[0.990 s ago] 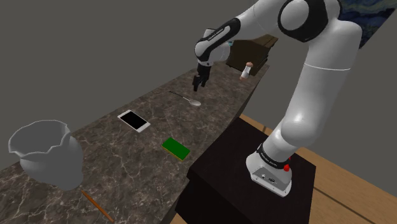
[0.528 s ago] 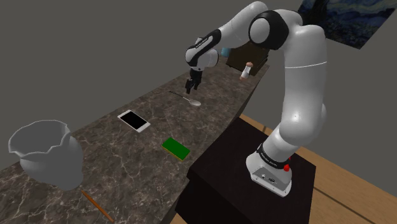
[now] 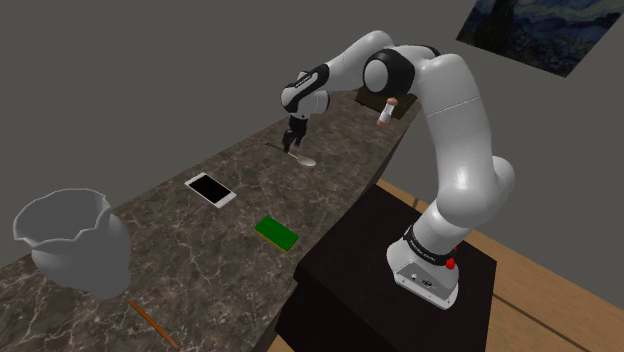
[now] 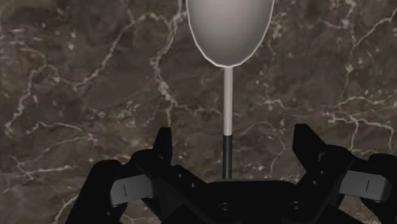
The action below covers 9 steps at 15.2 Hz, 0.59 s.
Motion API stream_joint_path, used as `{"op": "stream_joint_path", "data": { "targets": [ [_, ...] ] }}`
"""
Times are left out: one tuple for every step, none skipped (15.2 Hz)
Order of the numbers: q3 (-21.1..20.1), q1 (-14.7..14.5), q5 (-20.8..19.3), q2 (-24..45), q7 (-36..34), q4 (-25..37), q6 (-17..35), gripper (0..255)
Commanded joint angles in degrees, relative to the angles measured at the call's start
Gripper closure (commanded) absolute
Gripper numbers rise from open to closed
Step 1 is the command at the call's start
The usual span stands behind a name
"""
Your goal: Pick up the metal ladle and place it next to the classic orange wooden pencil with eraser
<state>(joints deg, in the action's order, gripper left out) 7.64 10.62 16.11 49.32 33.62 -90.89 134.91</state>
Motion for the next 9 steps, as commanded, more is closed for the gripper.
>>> {"op": "stream_joint_path", "data": {
  "targets": [
    [-0.26, 0.08, 0.21, 1.38, 0.11, 0.64, 0.78, 0],
    [-0.36, 0.10, 0.30, 1.96, 0.15, 0.82, 1.18, 0],
    [-0.47, 0.12, 0.39, 2.55, 0.19, 1.02, 1.59, 0],
    [-0.57, 0.15, 0.47, 3.15, 0.23, 1.23, 1.98, 0],
    [-0.67, 0.17, 0.55, 3.76, 0.27, 1.45, 2.37, 0],
    [-0.72, 0.19, 0.60, 4.10, 0.29, 1.57, 2.59, 0],
    [-0.72, 0.19, 0.60, 4.11, 0.29, 1.58, 2.59, 0],
    [-0.72, 0.19, 0.60, 4.11, 0.29, 1.59, 2.59, 0],
    [-0.72, 0.19, 0.60, 4.11, 0.29, 1.59, 2.59, 0]
  ]
}}
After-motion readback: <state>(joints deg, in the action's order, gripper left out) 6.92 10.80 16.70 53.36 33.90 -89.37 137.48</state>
